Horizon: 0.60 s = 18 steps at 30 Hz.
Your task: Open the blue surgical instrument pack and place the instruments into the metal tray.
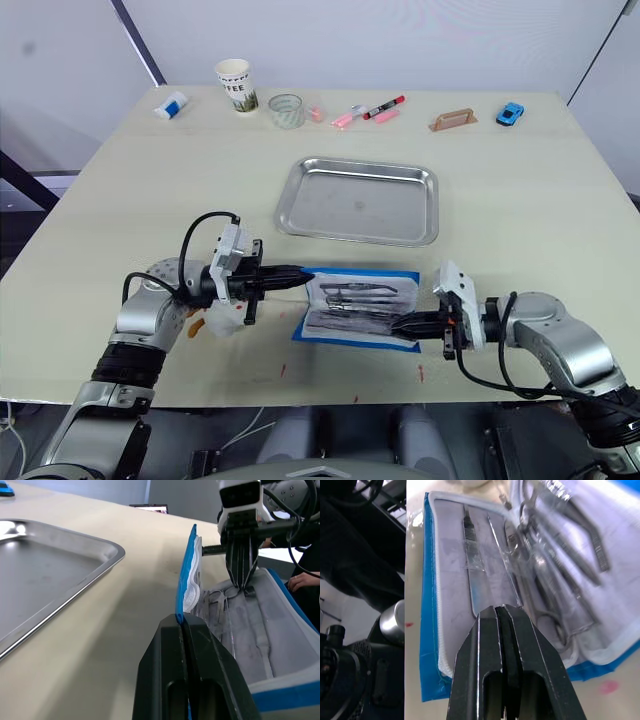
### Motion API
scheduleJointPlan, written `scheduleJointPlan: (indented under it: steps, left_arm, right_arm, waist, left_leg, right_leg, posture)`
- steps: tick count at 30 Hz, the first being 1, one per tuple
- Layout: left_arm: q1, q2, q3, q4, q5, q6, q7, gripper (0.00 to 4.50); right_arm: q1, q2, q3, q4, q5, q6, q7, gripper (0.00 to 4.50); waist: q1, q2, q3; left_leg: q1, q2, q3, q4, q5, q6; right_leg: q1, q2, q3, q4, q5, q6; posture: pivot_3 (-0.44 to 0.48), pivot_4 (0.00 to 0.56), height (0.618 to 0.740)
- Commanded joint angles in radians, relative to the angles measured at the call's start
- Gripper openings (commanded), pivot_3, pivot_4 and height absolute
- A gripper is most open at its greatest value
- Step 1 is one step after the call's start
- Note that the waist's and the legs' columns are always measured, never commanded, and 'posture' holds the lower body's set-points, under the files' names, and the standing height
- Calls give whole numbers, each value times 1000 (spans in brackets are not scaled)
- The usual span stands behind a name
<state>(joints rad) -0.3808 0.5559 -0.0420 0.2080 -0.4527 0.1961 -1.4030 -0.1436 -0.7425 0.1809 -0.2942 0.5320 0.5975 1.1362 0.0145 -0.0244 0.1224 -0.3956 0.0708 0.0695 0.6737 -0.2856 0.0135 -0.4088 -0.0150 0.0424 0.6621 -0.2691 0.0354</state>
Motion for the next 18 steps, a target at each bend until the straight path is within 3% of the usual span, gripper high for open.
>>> scheduleJointPlan:
  steps: [1,12,18]
  left_arm:
    - [-13,7,-1,-9,1,34,14,0]
    - [-99,0,-38,65,58,139,89,0]
    - [-166,-19,-93,150,148,95,119,0]
  right_arm:
    - [23,-2,24,-28,-22,-37,18,8]
    - [59,4,113,55,-174,-150,6,8]
    - [65,10,115,79,-189,-181,3,8]
  waist:
    - [0,0,0]
    - [0,-1,-1]
    - [0,-2,-1]
  left_leg:
    - [0,0,0,0,0,0]
    - [0,0,-1,0,0,0]
    - [1,0,0,0,0,0]
  right_leg:
    - [0,0,0,0,0,0]
    - [0,0,0,0,0,0]
    - [0,1,0,0,0,0]
  posture:
    - [0,150,740]
    - [0,150,740]
    - [0,150,740]
